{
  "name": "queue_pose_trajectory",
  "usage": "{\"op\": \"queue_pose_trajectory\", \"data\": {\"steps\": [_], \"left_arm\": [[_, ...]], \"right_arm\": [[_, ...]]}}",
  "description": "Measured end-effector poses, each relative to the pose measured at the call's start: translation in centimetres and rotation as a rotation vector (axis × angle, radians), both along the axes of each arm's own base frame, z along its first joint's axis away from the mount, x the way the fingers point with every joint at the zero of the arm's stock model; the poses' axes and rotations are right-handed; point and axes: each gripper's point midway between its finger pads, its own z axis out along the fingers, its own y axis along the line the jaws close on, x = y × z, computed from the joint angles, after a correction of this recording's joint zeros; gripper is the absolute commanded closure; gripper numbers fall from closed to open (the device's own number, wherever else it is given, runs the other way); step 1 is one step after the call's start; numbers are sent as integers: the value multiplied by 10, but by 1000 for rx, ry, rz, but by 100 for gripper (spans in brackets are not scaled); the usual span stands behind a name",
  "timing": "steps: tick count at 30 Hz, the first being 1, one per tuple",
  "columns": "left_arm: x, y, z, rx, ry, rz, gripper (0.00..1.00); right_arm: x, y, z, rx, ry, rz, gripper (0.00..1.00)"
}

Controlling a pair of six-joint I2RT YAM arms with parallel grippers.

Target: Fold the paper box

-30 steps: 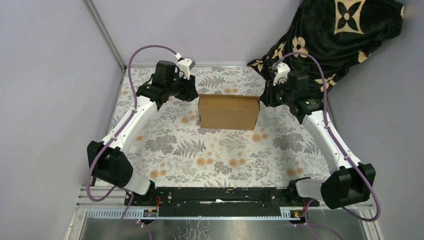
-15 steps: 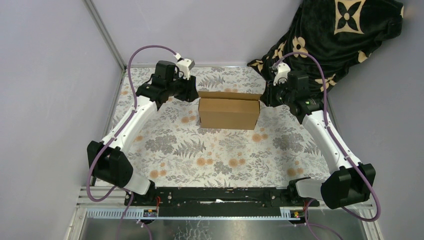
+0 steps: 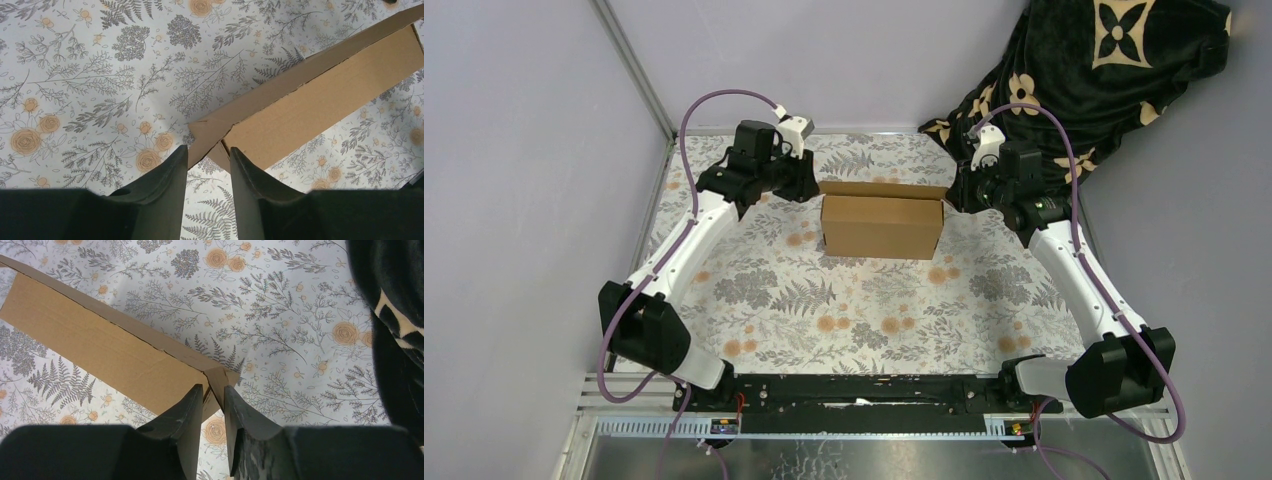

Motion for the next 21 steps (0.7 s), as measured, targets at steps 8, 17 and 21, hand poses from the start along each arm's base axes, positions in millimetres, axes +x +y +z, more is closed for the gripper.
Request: {"op": "queue_pose_trajectory", "data": {"steps": [8, 17, 21], "left_arm": [[4, -2, 4, -3, -8, 0, 64], [5, -8, -2, 1, 5, -14, 75], [5, -9, -3, 3, 9, -16, 79]], "right_arm": [[0, 0, 0, 0, 0, 0, 73], [0, 0, 0, 3, 1, -1, 78], [0, 0, 0, 3, 1, -2, 81]]}}
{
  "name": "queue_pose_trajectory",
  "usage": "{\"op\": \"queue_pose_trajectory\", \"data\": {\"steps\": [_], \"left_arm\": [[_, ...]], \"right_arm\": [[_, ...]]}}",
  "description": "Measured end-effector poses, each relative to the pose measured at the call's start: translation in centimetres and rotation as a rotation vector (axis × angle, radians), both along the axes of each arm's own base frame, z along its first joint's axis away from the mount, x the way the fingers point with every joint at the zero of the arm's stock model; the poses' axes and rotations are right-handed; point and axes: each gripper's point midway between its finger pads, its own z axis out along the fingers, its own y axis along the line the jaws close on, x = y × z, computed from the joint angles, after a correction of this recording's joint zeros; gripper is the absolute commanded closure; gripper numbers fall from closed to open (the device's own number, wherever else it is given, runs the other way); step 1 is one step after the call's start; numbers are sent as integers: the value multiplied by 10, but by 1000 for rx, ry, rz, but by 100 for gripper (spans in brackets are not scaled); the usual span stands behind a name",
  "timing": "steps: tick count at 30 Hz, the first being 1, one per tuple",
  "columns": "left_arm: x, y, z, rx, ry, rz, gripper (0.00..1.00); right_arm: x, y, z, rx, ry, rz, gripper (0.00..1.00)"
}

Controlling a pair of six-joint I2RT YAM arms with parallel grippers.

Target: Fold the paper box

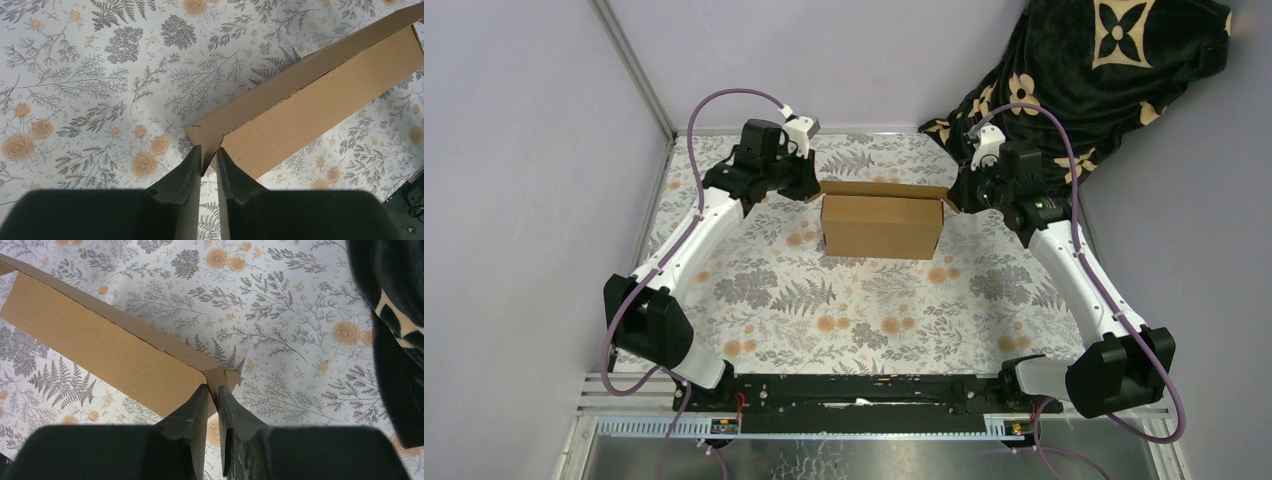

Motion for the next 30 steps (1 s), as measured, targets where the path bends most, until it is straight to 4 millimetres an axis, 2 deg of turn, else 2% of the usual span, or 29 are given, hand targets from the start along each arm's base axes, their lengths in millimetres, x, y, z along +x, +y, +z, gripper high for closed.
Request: {"op": "queue_pose_trajectory", "data": {"steps": [3, 8, 30], "left_arm": [[0, -1, 0, 1, 1, -2, 82], [2, -4, 2, 0, -4, -6, 86], [7, -11, 2, 35, 62, 33, 87]], "right_arm": [[0, 0, 0, 1, 0, 0, 87], [0, 1, 0, 6, 1, -2, 92], [10, 4, 2, 20, 52, -46, 98]]}}
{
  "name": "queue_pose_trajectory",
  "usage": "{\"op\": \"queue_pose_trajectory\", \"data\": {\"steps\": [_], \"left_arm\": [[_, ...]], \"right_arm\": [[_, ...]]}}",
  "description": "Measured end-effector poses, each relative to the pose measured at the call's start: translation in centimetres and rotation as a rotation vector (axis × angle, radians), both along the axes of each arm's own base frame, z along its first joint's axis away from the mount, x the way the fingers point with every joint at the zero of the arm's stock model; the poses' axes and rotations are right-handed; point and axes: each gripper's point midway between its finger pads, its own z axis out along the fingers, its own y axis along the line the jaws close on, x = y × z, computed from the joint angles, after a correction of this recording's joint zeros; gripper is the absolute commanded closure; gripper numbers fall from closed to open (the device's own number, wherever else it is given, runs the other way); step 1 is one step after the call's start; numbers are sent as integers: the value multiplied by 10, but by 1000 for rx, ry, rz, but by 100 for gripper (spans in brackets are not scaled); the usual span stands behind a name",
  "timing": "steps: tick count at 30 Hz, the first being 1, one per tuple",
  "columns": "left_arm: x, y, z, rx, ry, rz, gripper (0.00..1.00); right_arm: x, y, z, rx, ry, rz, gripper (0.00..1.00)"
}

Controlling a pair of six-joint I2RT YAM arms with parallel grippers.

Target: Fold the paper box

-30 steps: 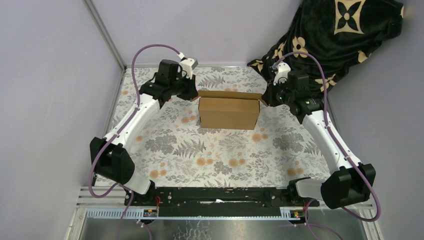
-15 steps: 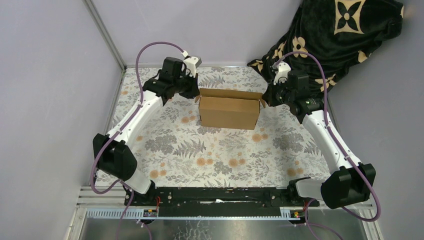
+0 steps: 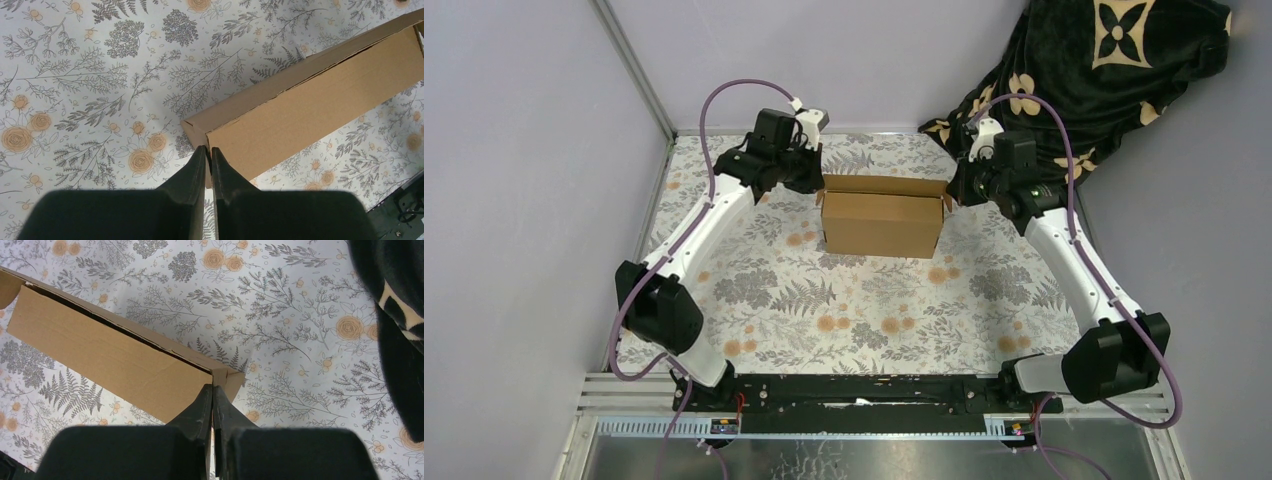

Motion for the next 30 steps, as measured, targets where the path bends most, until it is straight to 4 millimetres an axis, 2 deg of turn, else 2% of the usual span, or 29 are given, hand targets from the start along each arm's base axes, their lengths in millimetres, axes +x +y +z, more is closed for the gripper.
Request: {"op": "queue_pose_trajectory", "data": {"steps": [30], "left_arm": [[9, -4, -2, -19, 65, 96, 88]], "right_arm": [[16, 7, 0, 75, 119, -89, 100]]}}
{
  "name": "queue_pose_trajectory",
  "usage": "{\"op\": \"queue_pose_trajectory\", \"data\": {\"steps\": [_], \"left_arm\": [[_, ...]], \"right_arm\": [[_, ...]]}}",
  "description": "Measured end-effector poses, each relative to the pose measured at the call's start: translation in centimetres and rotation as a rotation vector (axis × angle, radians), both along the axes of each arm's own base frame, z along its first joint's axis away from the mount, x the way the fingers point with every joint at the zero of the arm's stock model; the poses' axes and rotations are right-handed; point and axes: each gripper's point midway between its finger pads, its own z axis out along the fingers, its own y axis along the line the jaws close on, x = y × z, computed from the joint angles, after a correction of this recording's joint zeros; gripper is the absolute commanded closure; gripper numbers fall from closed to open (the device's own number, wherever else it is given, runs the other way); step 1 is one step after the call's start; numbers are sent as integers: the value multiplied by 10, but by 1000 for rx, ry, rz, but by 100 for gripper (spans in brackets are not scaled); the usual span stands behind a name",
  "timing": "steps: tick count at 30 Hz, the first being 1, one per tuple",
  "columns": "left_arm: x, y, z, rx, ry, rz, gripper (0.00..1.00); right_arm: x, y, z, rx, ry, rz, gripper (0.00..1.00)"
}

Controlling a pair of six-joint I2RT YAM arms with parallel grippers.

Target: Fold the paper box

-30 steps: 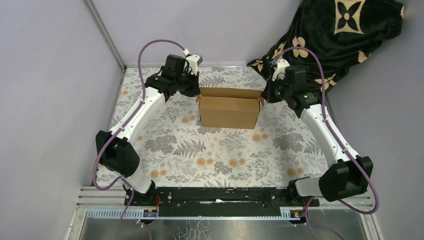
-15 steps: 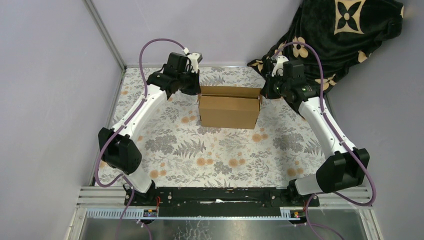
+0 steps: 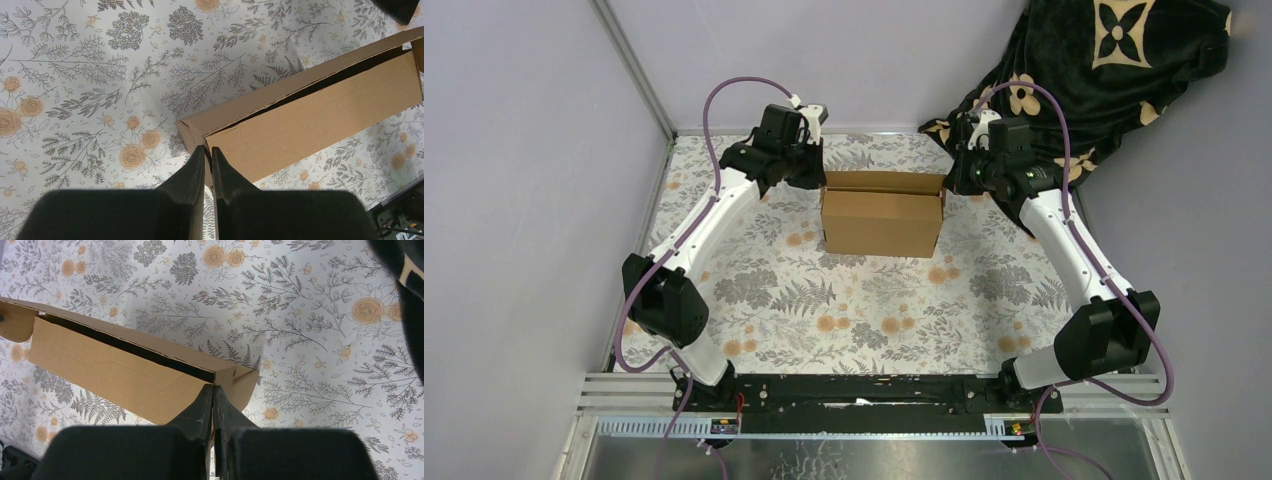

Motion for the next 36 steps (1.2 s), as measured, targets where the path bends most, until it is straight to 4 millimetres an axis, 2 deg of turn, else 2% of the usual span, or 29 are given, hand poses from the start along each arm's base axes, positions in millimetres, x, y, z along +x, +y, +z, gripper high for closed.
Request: {"op": "queue_pose_trajectory", "data": {"steps": [20, 36], "left_arm": [[3, 1, -1, 7, 7, 23, 88], [5, 1, 0, 10, 9, 29, 88]], "right_arm": [[6, 4, 0, 37, 37, -31, 100], [3, 6, 1, 50, 72, -33, 100]]}}
